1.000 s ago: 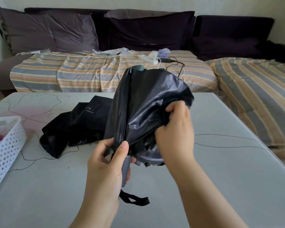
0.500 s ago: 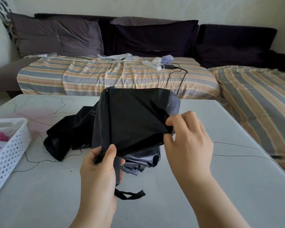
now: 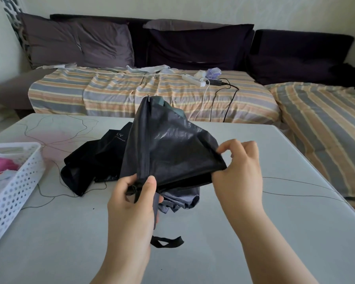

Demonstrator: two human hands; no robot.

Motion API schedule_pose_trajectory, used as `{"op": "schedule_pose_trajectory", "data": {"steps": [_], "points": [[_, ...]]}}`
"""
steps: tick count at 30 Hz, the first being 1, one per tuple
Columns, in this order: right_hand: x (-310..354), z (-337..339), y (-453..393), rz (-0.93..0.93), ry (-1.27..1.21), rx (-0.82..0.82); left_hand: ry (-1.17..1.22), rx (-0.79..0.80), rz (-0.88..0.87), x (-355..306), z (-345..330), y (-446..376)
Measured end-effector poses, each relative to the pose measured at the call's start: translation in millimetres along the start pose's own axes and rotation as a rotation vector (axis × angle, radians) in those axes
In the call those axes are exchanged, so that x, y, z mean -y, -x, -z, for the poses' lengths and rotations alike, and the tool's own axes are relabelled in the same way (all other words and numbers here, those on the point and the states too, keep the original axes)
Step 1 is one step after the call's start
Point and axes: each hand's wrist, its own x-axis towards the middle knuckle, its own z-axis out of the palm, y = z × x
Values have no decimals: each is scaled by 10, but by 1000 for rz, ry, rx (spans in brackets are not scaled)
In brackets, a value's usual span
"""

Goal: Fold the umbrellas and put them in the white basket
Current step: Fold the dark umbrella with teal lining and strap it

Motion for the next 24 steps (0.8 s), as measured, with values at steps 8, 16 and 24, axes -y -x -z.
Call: {"op": "schedule_pose_trajectory", "data": {"steps": [8, 16, 24], "points": [[211, 273, 59, 14, -191, -113, 56, 9, -19, -112, -30, 13], [252, 381, 187, 37, -297, 10, 41, -22, -138, -320, 68, 152], [319, 307, 296, -261, -507, 182, 20, -5, -91, -260, 113, 184]]}}
